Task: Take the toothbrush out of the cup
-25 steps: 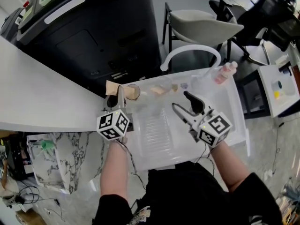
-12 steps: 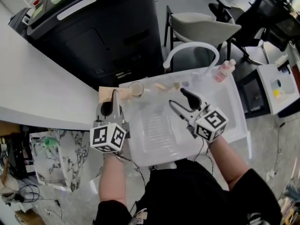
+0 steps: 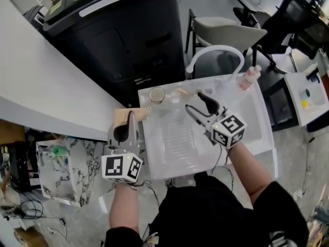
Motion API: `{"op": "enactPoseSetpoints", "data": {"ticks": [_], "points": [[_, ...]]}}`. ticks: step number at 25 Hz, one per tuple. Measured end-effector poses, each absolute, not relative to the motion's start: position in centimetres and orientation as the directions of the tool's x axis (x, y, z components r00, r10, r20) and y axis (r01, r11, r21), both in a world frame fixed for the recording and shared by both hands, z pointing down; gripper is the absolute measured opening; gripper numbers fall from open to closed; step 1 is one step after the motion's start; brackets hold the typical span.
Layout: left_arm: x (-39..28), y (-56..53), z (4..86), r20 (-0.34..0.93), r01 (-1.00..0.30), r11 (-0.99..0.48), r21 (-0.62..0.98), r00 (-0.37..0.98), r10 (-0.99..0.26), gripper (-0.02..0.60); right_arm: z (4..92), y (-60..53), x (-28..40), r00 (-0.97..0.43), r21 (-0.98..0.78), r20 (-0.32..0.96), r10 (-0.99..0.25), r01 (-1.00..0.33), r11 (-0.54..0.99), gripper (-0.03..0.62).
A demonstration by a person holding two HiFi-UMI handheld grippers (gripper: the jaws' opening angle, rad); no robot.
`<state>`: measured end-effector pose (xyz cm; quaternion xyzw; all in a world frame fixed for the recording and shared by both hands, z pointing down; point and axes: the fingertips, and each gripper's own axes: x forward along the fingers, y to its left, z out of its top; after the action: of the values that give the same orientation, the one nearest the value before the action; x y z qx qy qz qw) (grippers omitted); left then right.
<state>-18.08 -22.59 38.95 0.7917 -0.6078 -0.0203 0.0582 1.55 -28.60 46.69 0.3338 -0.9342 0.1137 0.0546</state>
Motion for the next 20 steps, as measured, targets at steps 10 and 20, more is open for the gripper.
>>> {"op": "enactPoseSetpoints", "data": {"ticks": [10, 20], "points": [[-16.5, -18.5, 40.7, 0.083, -0.952, -0.28, 0.125, 0.291, -0.953, 0.034, 50.0, -30.5, 0.5, -0.756, -0.146, 0.25, -0.605, -0.647, 0.748, 0.267], [-16.7, -16.0, 42.0, 0.121, -0.959, -0.243, 0.144, 0.26, -0.958, 0.034, 56.2, -34.2, -0.7, -0.723, -0.085, 0.372, -0.583, -0.651, 0.754, 0.239]]}}
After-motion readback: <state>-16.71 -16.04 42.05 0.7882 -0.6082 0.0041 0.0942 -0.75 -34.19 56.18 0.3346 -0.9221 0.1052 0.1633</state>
